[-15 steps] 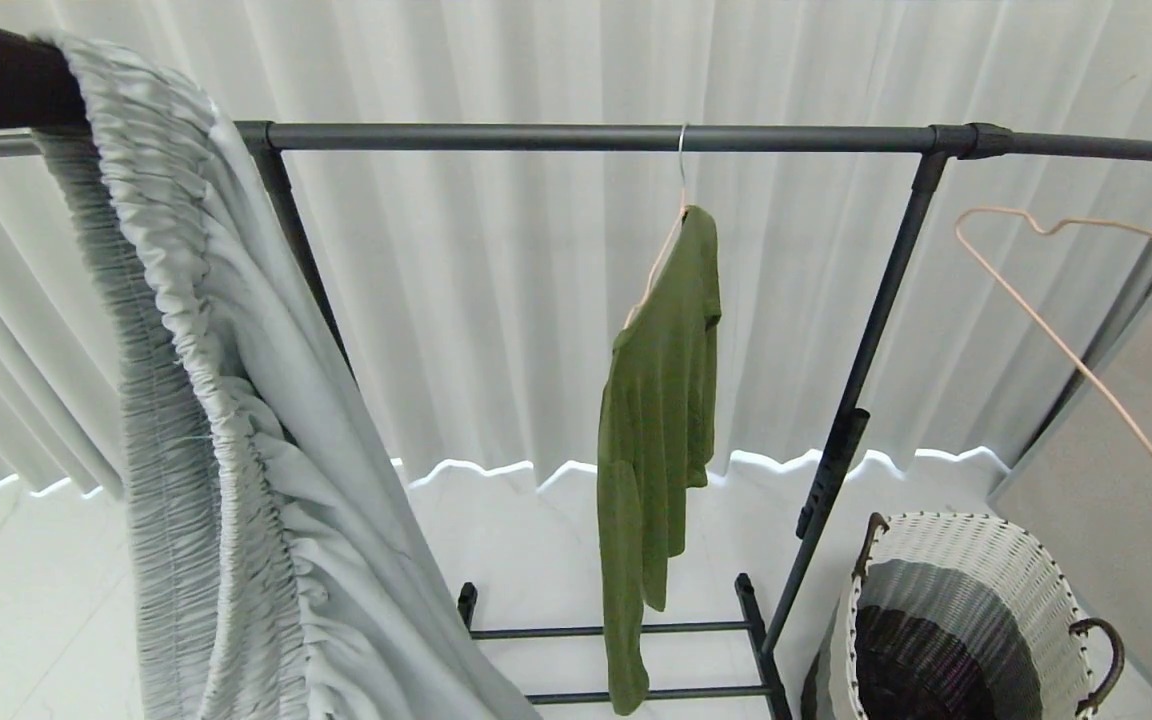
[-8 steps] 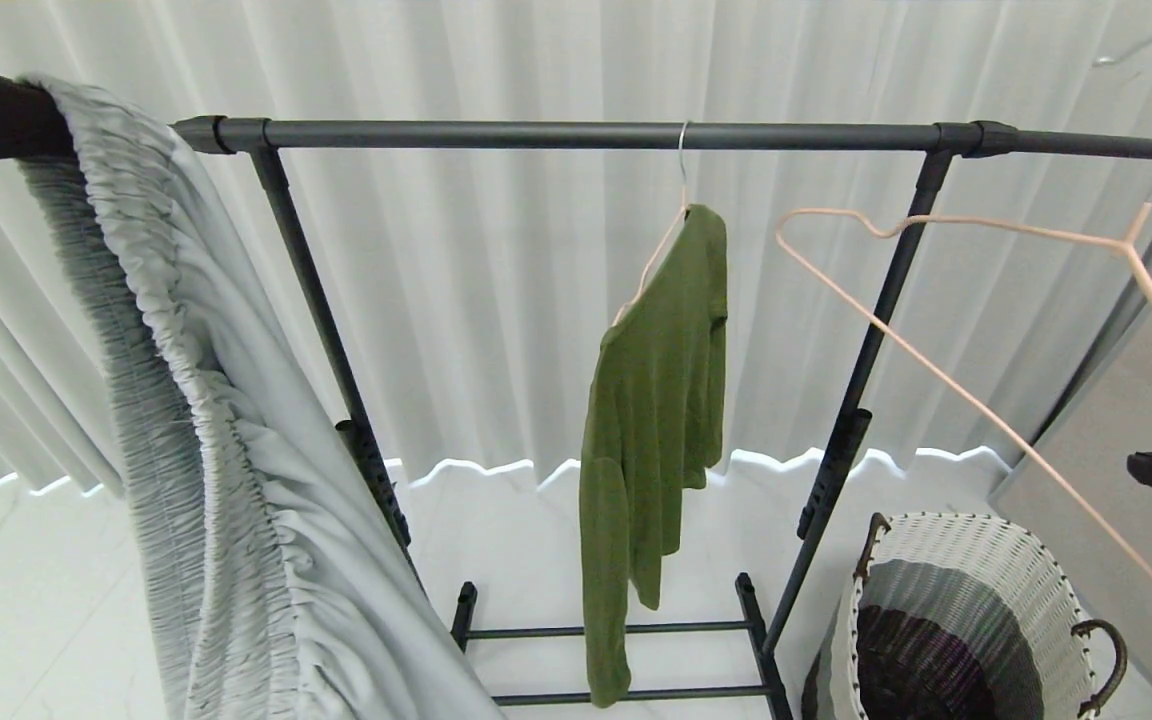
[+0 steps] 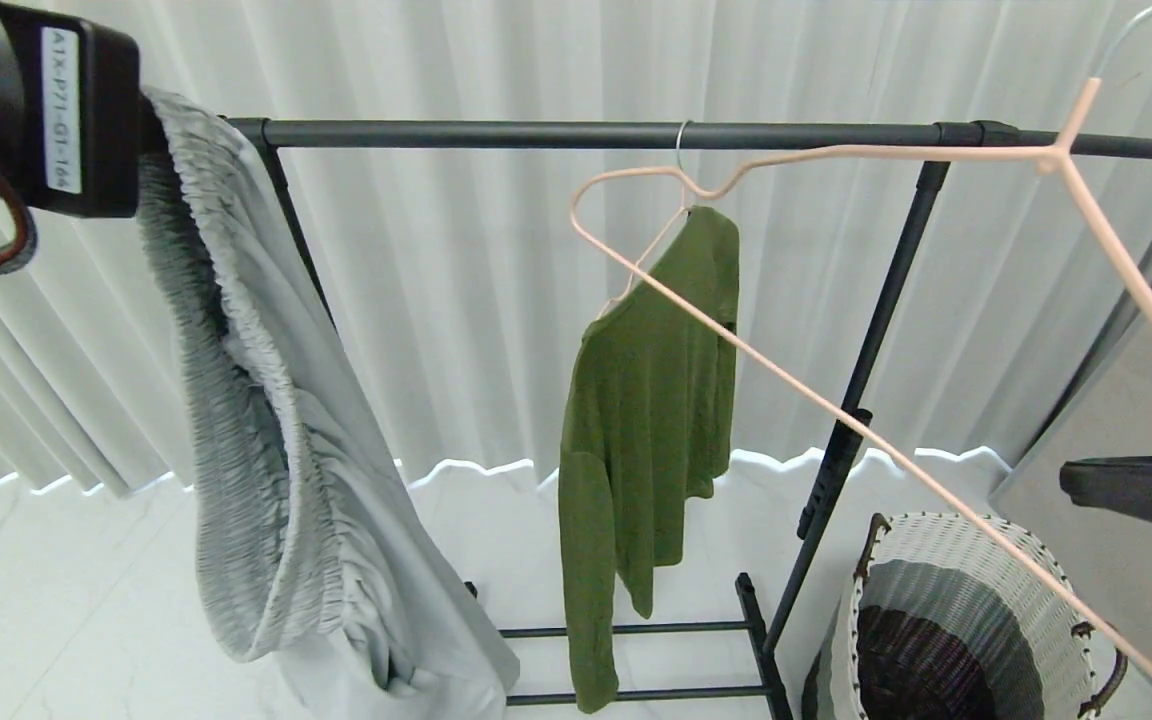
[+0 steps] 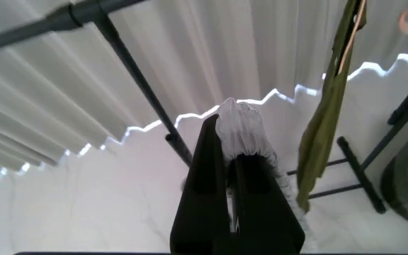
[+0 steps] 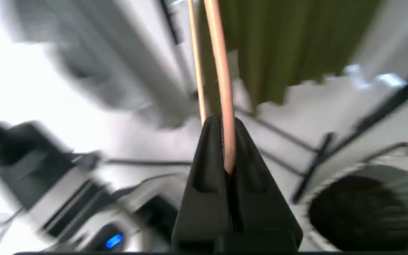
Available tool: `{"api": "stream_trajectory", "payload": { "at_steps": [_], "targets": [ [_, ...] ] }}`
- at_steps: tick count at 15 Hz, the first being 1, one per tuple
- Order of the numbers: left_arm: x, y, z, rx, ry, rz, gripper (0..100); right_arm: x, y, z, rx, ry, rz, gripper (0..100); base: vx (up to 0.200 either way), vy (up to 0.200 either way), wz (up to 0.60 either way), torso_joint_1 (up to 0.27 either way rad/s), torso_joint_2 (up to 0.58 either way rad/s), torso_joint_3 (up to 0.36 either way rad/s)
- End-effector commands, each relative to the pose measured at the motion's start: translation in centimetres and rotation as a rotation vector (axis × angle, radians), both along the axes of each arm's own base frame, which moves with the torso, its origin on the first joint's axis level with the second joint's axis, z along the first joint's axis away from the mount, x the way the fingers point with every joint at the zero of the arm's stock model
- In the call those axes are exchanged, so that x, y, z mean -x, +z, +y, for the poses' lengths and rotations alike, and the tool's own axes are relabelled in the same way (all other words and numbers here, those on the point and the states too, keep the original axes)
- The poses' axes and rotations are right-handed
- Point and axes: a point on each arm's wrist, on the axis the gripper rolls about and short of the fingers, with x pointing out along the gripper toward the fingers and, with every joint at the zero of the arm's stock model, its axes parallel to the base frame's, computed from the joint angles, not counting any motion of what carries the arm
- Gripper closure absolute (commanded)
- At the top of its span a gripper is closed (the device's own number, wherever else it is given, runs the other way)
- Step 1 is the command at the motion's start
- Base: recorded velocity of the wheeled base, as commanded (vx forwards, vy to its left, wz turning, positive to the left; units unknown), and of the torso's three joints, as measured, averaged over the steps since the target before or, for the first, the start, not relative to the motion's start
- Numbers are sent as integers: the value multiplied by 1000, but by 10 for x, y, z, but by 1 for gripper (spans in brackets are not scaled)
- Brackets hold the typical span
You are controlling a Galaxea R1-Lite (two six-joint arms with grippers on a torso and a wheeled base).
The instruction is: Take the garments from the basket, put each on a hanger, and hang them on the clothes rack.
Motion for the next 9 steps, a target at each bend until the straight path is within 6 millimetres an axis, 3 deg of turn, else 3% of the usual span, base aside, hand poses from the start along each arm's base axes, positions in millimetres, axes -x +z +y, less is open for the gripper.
{"api": "stream_trajectory", "payload": {
  "at_steps": [1, 4, 9],
  "targets": [
    [-23, -12, -20, 21, 55, 44, 100, 11, 5, 15, -9, 115, 49, 100, 0, 0, 0, 0, 0, 0],
    [-39, -20, -33, 76, 150, 53, 100, 20, 2, 22, 3, 193, 61, 100, 0, 0, 0, 0, 0, 0],
    [-41, -17, -34, 102, 154, 45, 100, 23, 1, 27, 9, 233, 68, 100, 0, 0, 0, 0, 0, 0]
  ]
}}
